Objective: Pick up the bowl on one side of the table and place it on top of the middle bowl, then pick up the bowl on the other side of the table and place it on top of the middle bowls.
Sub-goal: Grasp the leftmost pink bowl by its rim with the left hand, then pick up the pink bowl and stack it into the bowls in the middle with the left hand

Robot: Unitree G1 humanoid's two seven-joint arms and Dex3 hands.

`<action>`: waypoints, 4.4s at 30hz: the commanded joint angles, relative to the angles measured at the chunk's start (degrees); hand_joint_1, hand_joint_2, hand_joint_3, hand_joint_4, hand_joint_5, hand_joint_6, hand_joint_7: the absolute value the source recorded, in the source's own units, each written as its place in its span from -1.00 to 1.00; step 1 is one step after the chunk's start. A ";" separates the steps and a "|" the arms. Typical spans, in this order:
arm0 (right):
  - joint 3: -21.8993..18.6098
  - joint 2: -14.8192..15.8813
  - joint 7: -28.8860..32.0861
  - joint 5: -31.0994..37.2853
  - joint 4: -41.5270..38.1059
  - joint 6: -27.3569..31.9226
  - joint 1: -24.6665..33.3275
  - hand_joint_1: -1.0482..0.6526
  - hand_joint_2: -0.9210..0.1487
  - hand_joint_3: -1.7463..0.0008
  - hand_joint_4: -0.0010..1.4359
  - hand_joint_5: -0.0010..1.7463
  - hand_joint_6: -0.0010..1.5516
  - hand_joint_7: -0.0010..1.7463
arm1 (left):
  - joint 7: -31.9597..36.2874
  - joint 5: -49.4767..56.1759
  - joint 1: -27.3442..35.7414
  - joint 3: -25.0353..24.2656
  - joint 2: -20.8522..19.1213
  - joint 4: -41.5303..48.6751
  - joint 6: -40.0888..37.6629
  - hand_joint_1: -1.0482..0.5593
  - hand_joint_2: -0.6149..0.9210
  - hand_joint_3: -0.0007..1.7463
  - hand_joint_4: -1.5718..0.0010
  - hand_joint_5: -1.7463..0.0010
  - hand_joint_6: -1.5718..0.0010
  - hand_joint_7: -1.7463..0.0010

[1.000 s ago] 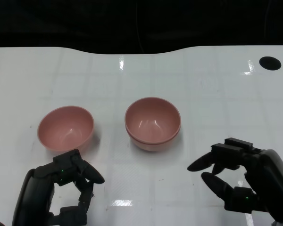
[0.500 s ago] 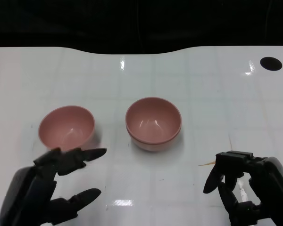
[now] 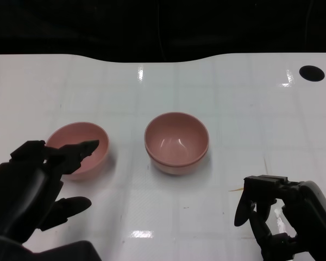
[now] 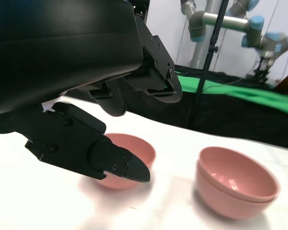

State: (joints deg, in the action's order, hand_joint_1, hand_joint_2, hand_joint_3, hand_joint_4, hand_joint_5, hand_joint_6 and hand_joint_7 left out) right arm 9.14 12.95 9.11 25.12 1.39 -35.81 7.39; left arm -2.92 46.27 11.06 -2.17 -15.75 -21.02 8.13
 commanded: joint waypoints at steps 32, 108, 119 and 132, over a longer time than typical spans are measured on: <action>-0.83 -0.74 1.36 1.27 -1.51 -1.31 -0.16 0.15 0.54 -1.00 0.30 1.00 0.09 0.70 | -3.85 11.74 -26.98 21.36 -5.43 35.09 -17.58 -0.30 0.98 -0.99 0.16 0.85 0.32 0.99; -0.01 -1.30 -1.21 1.25 -1.00 -0.22 0.06 0.16 0.54 -0.99 0.30 1.00 0.11 0.67 | 3.97 6.65 -50.33 34.38 -1.42 45.02 8.36 -0.03 0.70 -0.55 -0.14 -1.00 -0.26 -0.05; 0.13 -1.18 -1.46 1.18 -1.08 -0.27 0.03 0.14 0.53 -0.99 0.30 1.00 0.10 0.67 | 5.15 7.49 -51.43 36.51 0.12 49.36 8.05 -0.05 0.81 -0.76 -0.16 -1.00 -0.17 -0.11; 0.25 -1.59 -1.13 2.18 -0.46 0.33 0.25 0.13 0.52 -0.99 0.30 1.00 0.09 0.67 | -0.51 9.11 -51.15 38.75 0.67 49.34 3.41 -0.48 1.00 -0.76 0.33 0.92 0.37 1.00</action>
State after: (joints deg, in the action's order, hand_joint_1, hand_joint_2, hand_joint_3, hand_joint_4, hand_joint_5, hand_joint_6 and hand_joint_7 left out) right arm 9.49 11.26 7.72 27.50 0.43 -35.87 7.44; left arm -2.39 55.31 -39.33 36.40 -14.18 28.90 12.15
